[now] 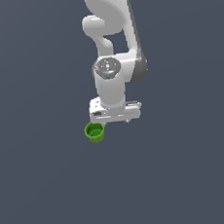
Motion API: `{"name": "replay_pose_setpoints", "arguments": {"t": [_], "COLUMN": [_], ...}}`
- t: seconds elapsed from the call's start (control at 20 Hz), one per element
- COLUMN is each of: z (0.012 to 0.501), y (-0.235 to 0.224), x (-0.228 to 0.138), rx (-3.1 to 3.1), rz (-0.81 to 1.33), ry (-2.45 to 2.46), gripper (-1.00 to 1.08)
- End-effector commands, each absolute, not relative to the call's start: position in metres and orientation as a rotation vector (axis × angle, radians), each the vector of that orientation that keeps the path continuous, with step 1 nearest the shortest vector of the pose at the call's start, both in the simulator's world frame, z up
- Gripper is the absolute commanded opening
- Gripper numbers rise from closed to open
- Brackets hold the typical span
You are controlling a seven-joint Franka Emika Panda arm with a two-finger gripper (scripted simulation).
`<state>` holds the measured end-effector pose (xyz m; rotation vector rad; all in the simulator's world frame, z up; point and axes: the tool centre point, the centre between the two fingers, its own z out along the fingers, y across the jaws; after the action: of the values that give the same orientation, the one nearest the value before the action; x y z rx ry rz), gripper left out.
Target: Pick up the object and move it to a goal position.
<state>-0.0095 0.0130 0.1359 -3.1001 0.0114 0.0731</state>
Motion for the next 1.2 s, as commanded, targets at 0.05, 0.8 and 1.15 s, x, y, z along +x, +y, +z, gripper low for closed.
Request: {"name": "replay_pose_setpoints", "arguments": {"t": [0.05, 0.8, 1.15], "z": [0.136, 0.143, 0.132], "y": [0.013, 0.004, -0.003], "x": [-0.009, -0.001, 0.005], "rx": [-3.1, -3.111, -3.14], "rz": [0.072, 0.087, 0.195], "ry": [0.014, -0.023, -0.242], "gripper": [0.28, 0.28, 0.28]}}
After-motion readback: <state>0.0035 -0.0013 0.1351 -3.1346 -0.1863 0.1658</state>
